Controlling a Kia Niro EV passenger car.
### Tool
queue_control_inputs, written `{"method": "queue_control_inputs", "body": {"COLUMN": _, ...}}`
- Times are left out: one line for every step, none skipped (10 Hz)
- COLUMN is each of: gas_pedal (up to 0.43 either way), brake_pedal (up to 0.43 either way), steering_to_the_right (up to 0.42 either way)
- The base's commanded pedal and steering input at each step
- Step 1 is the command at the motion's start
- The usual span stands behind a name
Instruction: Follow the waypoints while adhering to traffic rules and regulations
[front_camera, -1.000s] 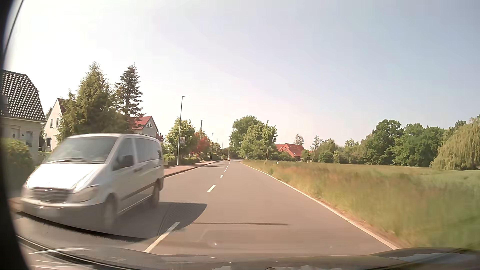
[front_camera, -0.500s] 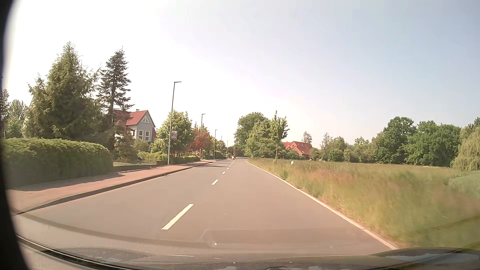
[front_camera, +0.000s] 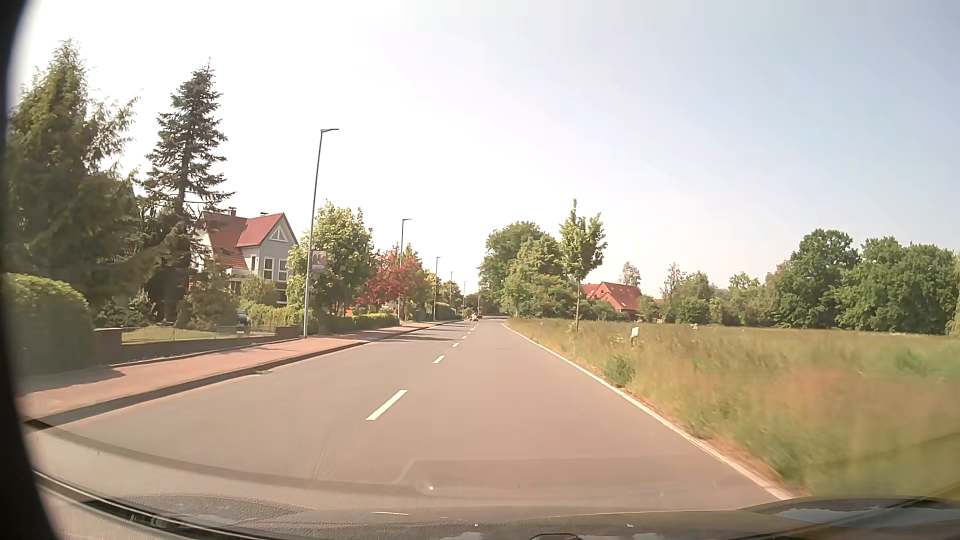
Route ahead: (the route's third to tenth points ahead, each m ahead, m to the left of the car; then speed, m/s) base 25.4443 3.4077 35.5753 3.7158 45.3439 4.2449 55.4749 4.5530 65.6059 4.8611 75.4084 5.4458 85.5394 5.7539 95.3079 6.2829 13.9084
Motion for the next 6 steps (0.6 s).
{"method": "queue_control_inputs", "body": {"gas_pedal": 0.157, "brake_pedal": 0.0, "steering_to_the_right": -0.012}}
{"method": "queue_control_inputs", "body": {"gas_pedal": 0.157, "brake_pedal": 0.0, "steering_to_the_right": -0.011}}
{"method": "queue_control_inputs", "body": {"gas_pedal": 0.157, "brake_pedal": 0.0, "steering_to_the_right": -0.01}}
{"method": "queue_control_inputs", "body": {"gas_pedal": 0.157, "brake_pedal": 0.0, "steering_to_the_right": -0.01}}
{"method": "queue_control_inputs", "body": {"gas_pedal": 0.157, "brake_pedal": 0.0, "steering_to_the_right": -0.009}}
{"method": "queue_control_inputs", "body": {"gas_pedal": 0.157, "brake_pedal": 0.0, "steering_to_the_right": -0.008}}
